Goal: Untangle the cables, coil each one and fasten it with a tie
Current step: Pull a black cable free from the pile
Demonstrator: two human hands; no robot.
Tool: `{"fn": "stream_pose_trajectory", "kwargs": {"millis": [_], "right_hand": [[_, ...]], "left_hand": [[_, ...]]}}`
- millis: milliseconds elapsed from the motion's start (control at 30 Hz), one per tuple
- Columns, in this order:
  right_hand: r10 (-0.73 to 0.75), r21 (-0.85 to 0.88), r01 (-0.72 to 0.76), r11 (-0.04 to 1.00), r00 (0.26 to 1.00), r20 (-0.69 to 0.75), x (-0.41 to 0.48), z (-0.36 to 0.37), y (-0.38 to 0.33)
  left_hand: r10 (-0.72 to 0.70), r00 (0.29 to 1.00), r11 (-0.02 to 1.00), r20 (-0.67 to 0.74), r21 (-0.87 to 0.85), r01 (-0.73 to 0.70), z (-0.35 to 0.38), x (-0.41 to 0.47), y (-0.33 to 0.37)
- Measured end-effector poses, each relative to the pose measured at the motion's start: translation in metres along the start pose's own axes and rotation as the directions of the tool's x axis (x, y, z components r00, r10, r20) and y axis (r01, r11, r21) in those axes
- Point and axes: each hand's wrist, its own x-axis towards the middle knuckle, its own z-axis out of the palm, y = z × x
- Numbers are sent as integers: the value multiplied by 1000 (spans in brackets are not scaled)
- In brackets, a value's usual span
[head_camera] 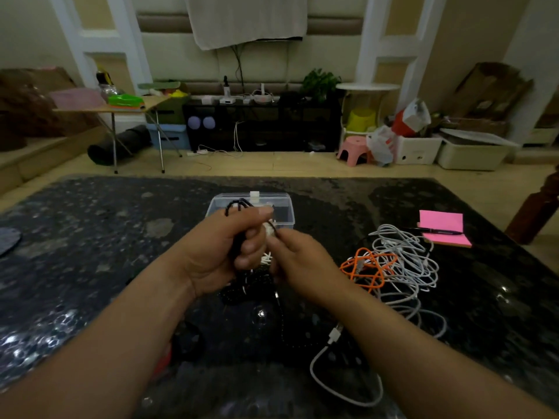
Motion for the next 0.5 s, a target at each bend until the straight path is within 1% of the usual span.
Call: {"fn": "stream_pose_trajectory", "kwargs": {"millis": [33,67,100,167,233,300,367,433,500], "right_hand": [[23,5,-23,1000,999,-44,3,-4,-4],[31,-4,-32,999,997,-72,4,-9,-9],[39,-26,-41,999,996,-78,6,-10,-12],[45,-107,-49,993,998,-47,6,-9,-15],[29,-194,-28,981,1000,4,0,0,-19],[7,-237,10,971,998,68,-5,8,-23],[28,-254,11,967,988,149,-8,9,-24],[47,-270,14,963,975,218,-9,6,-22],[41,-293,36,955,967,253,-10,-4,-17]], "left_hand": [[20,987,1000,-160,14,-18,-3,3,-2],[44,955,999,-294,8,-44,-7,7,-5],[71,918,997,-391,-4,-78,-9,10,-9],[121,854,988,-506,-18,-151,-9,17,-16],[143,815,980,-561,-37,-198,-1,22,-19],[113,831,974,-544,-105,-201,7,25,-22],[70,852,963,-518,-186,-193,10,26,-24],[83,819,968,-567,-150,-202,5,28,-25],[139,781,978,-609,-40,-206,-6,31,-25]]}}
